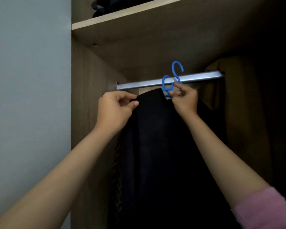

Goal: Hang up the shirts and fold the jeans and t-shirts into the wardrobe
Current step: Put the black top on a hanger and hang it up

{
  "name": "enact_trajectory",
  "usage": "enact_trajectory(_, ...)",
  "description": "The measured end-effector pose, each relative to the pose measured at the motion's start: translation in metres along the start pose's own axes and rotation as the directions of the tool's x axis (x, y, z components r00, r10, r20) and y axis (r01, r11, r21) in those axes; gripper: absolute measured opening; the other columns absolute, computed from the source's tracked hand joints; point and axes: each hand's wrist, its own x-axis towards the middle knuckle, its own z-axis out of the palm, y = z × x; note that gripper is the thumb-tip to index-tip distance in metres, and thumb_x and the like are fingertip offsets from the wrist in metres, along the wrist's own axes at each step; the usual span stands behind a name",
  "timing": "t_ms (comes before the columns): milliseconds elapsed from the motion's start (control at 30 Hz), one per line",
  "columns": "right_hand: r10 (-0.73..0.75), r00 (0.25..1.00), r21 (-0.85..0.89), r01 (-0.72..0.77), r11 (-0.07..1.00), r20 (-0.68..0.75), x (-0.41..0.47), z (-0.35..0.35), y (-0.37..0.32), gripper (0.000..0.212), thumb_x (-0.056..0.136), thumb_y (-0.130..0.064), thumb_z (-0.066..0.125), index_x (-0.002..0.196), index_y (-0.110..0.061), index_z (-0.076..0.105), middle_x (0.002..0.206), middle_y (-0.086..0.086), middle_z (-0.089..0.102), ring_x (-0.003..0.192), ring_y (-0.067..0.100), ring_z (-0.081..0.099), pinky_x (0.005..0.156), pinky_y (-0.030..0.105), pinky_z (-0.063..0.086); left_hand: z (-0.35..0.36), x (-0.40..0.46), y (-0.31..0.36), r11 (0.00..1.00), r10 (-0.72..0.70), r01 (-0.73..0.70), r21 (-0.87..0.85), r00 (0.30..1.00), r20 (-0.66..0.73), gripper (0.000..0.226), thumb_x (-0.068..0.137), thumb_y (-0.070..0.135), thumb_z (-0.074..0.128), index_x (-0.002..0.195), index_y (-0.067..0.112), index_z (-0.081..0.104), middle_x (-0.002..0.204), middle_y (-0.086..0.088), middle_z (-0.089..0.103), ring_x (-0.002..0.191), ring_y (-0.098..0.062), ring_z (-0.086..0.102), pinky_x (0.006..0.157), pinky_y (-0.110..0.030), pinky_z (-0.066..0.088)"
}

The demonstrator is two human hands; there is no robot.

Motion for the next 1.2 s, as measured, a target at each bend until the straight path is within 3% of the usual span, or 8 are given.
enact_trajectory(200,0.021,0.999,0.022,-0.022,1.000,0.035,-0.006,-0.005,0.042,0.036,0.085,0.004,0.062,0.121,0.000,0.060,0.070,-0.001,0.064,0.061,-0.011,0.060,0.079,0.014,0.051,0.030,-0.001,-0.023,0.998,-0.039,0.039,0.041,0.999,-0.002,0.013,0.082,0.012,0.071,0.093,0.016,0.074,0.070,0.014,0.064,0.064,0.001,0.060,0.061,-0.004,0.047)
enact_trajectory(433,-0.099,0.995,0.004,0.099,0.995,0.017,-0.021,-0.007,0.057,0.039,0.089,-0.004,0.062,0.128,-0.005,0.057,0.081,-0.002,0.066,0.084,-0.010,0.059,0.086,0.001,0.040,0.041,-0.018,-0.049,0.997,-0.071,0.071,-0.037,0.997,-0.011,0.025,0.081,0.010,0.072,0.081,0.034,0.066,0.072,0.012,0.064,0.063,0.005,0.057,0.063,-0.007,0.046)
enact_trajectory(567,-0.088,0.996,-0.033,0.089,0.996,0.027,-0.028,-0.010,0.062,0.041,0.091,-0.006,0.059,0.131,-0.010,0.055,0.088,-0.006,0.066,0.090,-0.004,0.060,0.095,0.013,0.045,0.047,-0.030,-0.050,0.996,-0.088,0.088,-0.010,0.996,0.021,0.021,0.081,0.007,0.071,0.093,0.024,0.069,0.077,0.009,0.060,0.062,0.007,0.056,0.061,-0.005,0.045)
enact_trajectory(633,-0.041,0.998,-0.049,0.044,0.998,0.058,-0.035,-0.011,0.063,0.041,0.092,-0.009,0.057,0.133,-0.013,0.053,0.110,0.000,0.067,0.107,0.005,0.059,0.100,0.020,0.044,0.047,-0.039,-0.051,0.994,-0.105,0.105,-0.007,0.994,0.024,0.027,0.080,0.004,0.071,0.098,0.025,0.068,0.081,0.008,0.059,0.066,0.004,0.058,0.063,-0.006,0.046)
enact_trajectory(800,-0.008,0.997,-0.118,0.016,0.993,0.073,-0.074,-0.003,0.055,0.045,0.093,-0.019,0.056,0.137,-0.019,0.048,0.150,0.000,0.038,0.142,0.015,0.028,0.115,0.054,0.023,0.032,-0.073,-0.048,0.973,-0.211,0.216,-0.083,0.976,0.060,0.033,0.080,0.002,0.070,0.107,0.020,0.065,0.100,0.005,0.063,0.092,-0.005,0.063,0.068,-0.004,0.046)
enact_trajectory(933,-0.031,0.985,-0.208,0.066,0.976,0.167,-0.125,0.001,0.031,0.049,0.092,-0.021,0.057,0.139,-0.023,0.046,0.154,0.001,0.031,0.143,0.020,0.025,0.117,0.056,0.012,-0.002,-0.106,-0.039,0.938,-0.306,0.311,-0.155,0.950,0.056,0.031,0.080,0.005,0.070,0.104,0.023,0.064,0.102,0.003,0.065,0.096,-0.006,0.064,0.076,-0.010,0.051)
enact_trajectory(1067,-0.165,0.953,-0.151,0.207,0.967,0.252,-0.186,0.006,-0.004,0.047,0.088,-0.024,0.054,0.135,-0.021,0.052,0.143,0.002,0.048,0.134,0.020,0.040,0.110,0.054,0.031,-0.048,-0.141,-0.015,0.928,-0.344,0.331,-0.171,0.938,-0.050,0.029,0.080,0.004,0.070,0.096,0.027,0.064,0.097,0.000,0.068,0.092,-0.009,0.066,0.076,-0.018,0.051)
enact_trajectory(1200,-0.260,0.898,0.002,0.277,0.961,0.355,-0.257,0.014,-0.051,0.044,0.088,-0.017,0.055,0.132,-0.017,0.055,0.131,-0.001,0.058,0.122,0.013,0.050,0.101,0.035,0.044,-0.111,-0.181,0.024,0.935,-0.354,0.352,-0.038,0.932,-0.082,0.027,0.080,0.011,0.070,0.098,0.030,0.063,0.095,0.007,0.068,0.092,-0.005,0.065,0.088,-0.034,0.050)
